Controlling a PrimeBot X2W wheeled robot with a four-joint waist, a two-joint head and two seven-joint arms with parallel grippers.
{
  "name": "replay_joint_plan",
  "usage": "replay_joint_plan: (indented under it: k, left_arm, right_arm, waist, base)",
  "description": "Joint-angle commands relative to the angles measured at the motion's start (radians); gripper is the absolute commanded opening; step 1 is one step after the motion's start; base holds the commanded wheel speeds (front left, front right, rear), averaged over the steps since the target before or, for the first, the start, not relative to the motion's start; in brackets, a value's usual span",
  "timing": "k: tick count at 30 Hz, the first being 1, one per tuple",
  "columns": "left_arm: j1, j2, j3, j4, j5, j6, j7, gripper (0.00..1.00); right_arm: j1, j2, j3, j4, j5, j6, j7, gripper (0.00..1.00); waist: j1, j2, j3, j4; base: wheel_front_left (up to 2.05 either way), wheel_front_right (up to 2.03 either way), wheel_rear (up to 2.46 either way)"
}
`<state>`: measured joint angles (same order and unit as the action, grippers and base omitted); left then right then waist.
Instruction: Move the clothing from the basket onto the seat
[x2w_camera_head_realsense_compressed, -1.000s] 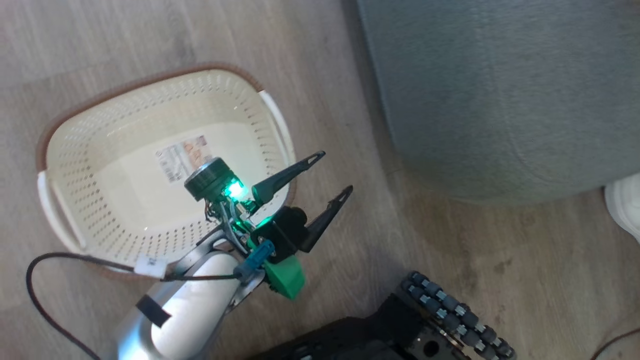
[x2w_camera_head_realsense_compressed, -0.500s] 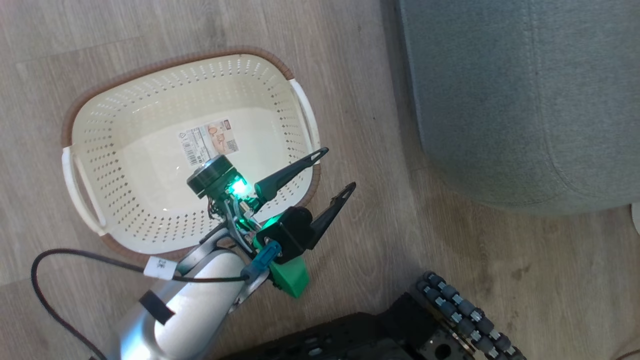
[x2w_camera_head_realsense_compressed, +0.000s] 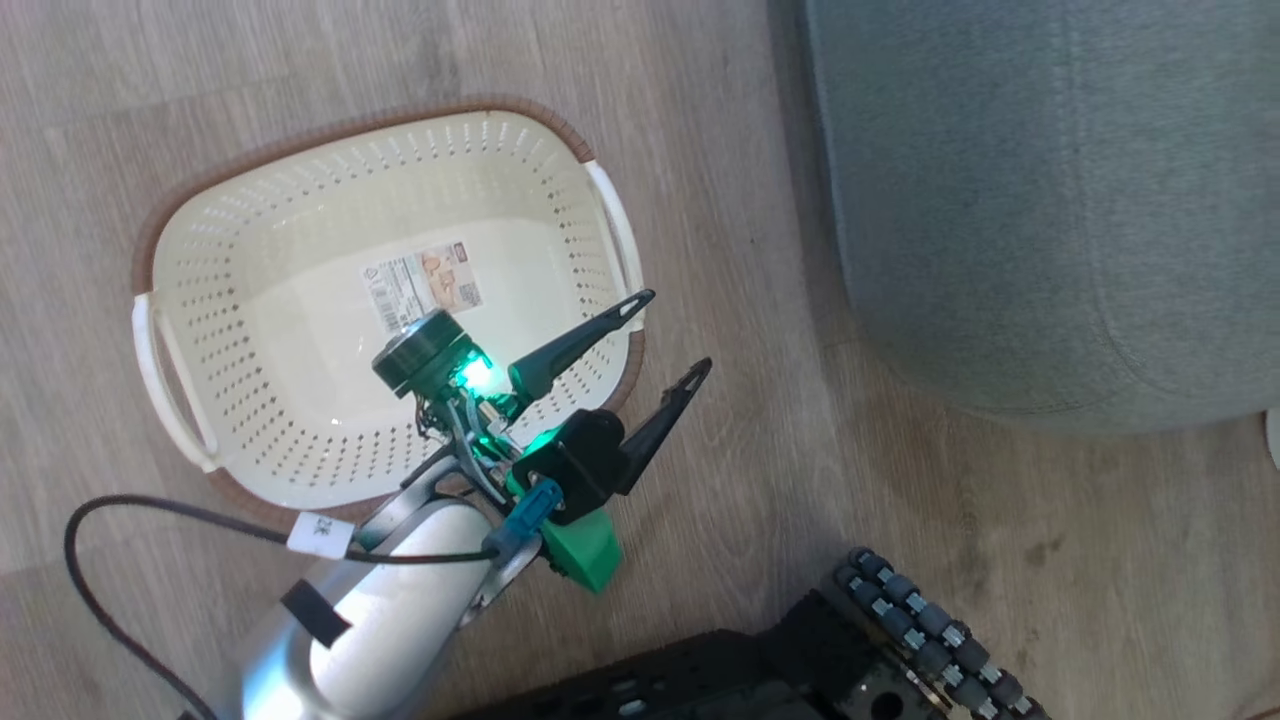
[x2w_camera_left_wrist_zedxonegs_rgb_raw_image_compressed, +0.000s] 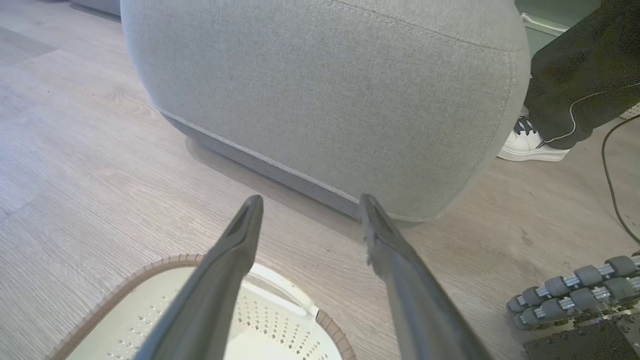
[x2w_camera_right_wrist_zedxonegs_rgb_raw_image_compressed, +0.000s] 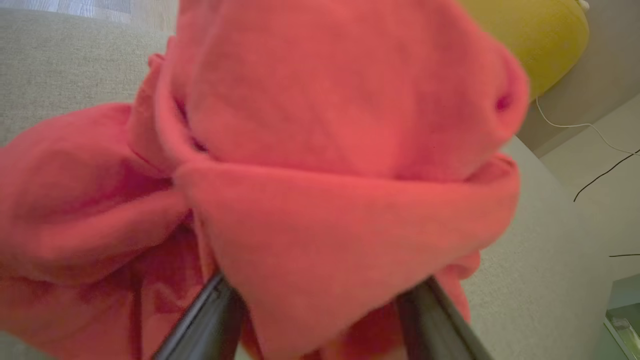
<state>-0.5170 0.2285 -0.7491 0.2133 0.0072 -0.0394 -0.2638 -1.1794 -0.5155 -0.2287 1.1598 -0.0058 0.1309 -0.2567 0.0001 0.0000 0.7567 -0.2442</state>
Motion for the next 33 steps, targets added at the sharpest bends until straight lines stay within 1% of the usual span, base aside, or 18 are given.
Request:
replay_joint_plan:
  k: [1, 10, 14, 17, 21, 22, 25, 29, 33]
  left_arm:
    - [-0.001, 0.006, 0.009, -0.028, -0.007, 0.007, 0.002, 1.0]
    - [0.017, -0.034, -0.005, -0.024, -0.033, 0.002, 0.002, 1.0]
    - [0.027, -0.06, 0.0, -0.025, -0.046, -0.003, 0.002, 1.0]
    - [0.043, -0.079, 0.006, -0.025, -0.053, -0.006, 0.002, 1.0]
    - [0.078, -0.106, 0.021, -0.028, -0.064, -0.007, 0.002, 1.0]
    - [0.097, -0.117, 0.03, -0.033, -0.067, -0.007, 0.002, 1.0]
    - [0.123, -0.13, 0.05, -0.04, -0.069, -0.004, 0.002, 1.0]
    - [0.155, -0.141, 0.093, -0.053, -0.071, 0.009, 0.002, 1.0]
    - [0.18, -0.149, 0.134, -0.068, -0.07, 0.012, 0.002, 1.0]
  right_arm:
    - [0.008, -0.024, 0.014, -0.015, 0.006, 0.0, -0.005, 1.0]
    - [0.039, -0.053, 0.1, -0.016, 0.032, 0.0, -0.005, 1.0]
    - [0.049, -0.07, 0.156, -0.024, 0.047, 0.0, -0.005, 1.0]
    - [0.055, -0.088, 0.208, -0.05, 0.066, 0.0, -0.005, 1.0]
    - [0.08, -0.119, 0.278, -0.116, 0.112, 0.0, -0.005, 1.0]
    - [0.1, -0.137, 0.309, -0.166, 0.146, 0.0, -0.005, 1.0]
    - [0.148, -0.162, 0.352, -0.27, 0.21, 0.0, -0.005, 1.0]
    - [0.247, -0.187, 0.393, -0.472, 0.294, 0.0, -0.005, 1.0]
    - [0.377, -0.204, 0.42, -0.652, 0.37, 0.0, -0.005, 1.0]
  waist:
    - [-0.0001, 0.0, -0.014, -0.009]
    - [-0.0001, 0.0, -0.136, -0.028]
    - [-0.0001, 0.0, -0.2, -0.038]
    - [-0.0001, 0.0, -0.255, -0.04]
    - [-0.0001, 0.0, -0.334, -0.035]
    - [-0.0001, 0.0, -0.369, -0.03]
    - [-0.0001, 0.0, -0.416, -0.018]
    - [-0.0001, 0.0, -0.466, -0.007]
    - [-0.0001, 0.0, -0.511, 0.016]
  base:
    - [0.0, 0.0, 0.0]
    - [0.0, 0.0, 0.0]
    - [0.0, 0.0, 0.0]
    - [0.0, 0.0, 0.0]
    - [0.0, 0.0, 0.0]
    - [0.0, 0.0, 0.0]
    - [0.0, 0.0, 0.0]
    - [0.0, 0.0, 0.0]
    - [0.0, 0.0, 0.0]
